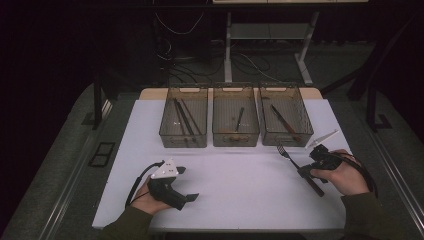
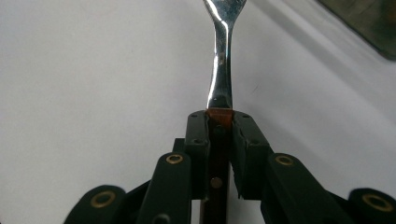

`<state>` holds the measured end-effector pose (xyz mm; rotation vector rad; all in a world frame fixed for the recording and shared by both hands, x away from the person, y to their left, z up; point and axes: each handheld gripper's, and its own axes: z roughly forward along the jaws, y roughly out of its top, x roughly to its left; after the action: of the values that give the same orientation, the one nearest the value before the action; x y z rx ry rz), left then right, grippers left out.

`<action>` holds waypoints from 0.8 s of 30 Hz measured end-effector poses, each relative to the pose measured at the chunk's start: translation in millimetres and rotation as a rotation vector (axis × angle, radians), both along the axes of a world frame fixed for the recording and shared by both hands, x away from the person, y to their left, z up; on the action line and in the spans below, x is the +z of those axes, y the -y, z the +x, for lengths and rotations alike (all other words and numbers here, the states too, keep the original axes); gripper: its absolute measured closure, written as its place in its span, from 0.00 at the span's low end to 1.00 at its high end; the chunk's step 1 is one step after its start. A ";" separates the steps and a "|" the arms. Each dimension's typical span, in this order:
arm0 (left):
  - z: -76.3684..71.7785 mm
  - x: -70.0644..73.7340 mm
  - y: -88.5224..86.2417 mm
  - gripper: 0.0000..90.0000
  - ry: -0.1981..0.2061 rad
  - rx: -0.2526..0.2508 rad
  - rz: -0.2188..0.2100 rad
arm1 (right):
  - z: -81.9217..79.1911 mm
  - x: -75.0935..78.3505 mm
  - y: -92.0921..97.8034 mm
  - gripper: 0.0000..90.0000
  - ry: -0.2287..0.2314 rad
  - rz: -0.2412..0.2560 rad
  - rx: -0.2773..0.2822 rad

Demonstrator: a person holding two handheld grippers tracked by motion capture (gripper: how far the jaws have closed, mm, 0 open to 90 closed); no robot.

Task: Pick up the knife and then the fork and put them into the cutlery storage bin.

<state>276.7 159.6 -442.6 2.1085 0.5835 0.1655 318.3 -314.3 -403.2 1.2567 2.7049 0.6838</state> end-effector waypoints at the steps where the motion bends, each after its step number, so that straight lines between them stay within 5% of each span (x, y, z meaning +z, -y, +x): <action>1: 0.2 0.0 0.0 0.00 0.000 0.000 0.000 | 0.3 0.6 1.5 0.86 0.011 0.019 -0.013; 18: 0.0 -0.1 -0.1 0.00 -0.001 0.004 -0.007 | 2.9 12.7 24.7 0.86 0.191 0.247 -0.146; 24: 0.1 -0.1 -0.2 0.00 -0.001 0.001 -0.004 | 3.6 15.4 30.3 0.86 0.229 0.292 -0.171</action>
<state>276.8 159.8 -442.7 2.1042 0.5855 0.1639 321.9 -344.6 -387.8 1.3517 2.3451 1.1521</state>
